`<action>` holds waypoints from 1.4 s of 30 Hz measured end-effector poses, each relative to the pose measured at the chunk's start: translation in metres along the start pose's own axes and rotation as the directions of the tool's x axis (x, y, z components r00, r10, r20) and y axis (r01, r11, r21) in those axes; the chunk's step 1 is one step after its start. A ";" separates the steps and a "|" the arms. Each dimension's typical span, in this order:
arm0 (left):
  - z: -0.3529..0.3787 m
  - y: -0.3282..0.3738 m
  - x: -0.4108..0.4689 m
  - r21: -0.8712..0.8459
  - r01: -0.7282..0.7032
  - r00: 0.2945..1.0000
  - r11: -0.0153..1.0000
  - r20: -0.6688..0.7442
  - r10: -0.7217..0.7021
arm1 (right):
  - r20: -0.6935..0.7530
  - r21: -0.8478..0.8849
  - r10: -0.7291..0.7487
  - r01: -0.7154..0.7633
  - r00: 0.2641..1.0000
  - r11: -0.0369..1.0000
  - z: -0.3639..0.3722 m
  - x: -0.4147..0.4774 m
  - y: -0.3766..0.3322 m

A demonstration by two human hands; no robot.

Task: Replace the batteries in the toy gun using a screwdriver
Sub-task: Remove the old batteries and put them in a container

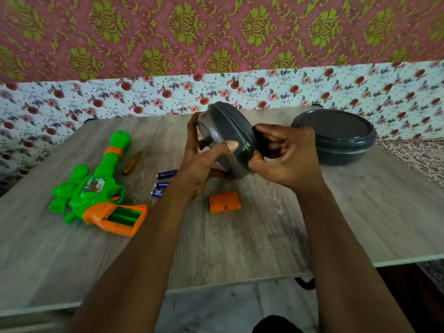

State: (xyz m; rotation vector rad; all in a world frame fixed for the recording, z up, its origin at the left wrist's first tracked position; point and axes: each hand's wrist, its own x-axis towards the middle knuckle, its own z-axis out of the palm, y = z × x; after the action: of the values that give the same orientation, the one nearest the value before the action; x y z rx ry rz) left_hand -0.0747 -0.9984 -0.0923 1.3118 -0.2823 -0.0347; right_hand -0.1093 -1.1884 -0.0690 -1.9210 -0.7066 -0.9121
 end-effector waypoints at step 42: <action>-0.002 0.000 0.001 0.192 0.083 0.872 0.978 -0.489 0.022 | -0.110 -0.406 0.179 -0.209 0.978 0.890 0.018 -0.001 0.020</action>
State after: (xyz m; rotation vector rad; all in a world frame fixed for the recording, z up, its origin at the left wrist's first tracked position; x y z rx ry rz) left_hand -0.0728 -0.9965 -0.0931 1.4837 0.1766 0.3080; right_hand -0.0889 -1.1815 -0.0856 -2.2710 -0.2797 -1.0586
